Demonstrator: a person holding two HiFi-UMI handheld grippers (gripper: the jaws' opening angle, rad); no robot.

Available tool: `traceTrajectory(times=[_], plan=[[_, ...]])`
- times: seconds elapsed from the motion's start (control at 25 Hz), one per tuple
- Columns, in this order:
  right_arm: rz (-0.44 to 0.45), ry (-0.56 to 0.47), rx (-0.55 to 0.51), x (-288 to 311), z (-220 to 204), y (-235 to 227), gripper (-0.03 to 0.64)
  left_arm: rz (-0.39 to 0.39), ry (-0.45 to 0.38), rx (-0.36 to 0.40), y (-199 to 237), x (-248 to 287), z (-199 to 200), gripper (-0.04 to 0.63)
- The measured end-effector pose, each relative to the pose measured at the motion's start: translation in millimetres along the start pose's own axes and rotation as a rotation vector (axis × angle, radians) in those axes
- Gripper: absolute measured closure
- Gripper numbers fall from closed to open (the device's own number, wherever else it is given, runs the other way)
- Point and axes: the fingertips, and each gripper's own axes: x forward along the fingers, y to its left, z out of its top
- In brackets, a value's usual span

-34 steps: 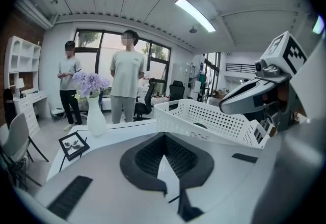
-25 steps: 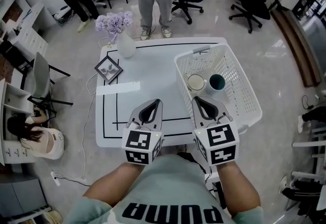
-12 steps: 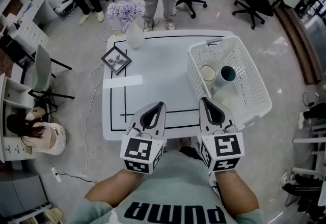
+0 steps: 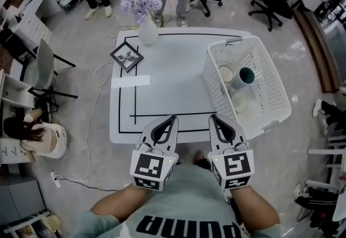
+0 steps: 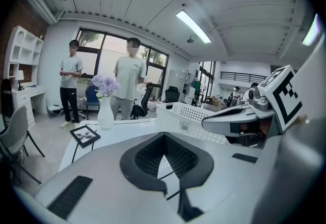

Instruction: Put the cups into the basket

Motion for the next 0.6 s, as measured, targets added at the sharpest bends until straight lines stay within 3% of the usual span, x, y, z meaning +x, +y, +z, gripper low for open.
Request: traceTrajectory(times=[0.24, 0.6], plan=[[0.079, -0.015, -0.035, -15, -14, 5, 0.600, 0.069, 0.001, 0.011, -14, -9, -8, 0.589], [0.220, -0.088, -0.056, -83, -33, -21, 0.600, 0.198, -0.032, -0.002, -109, -23, -11, 0.589]])
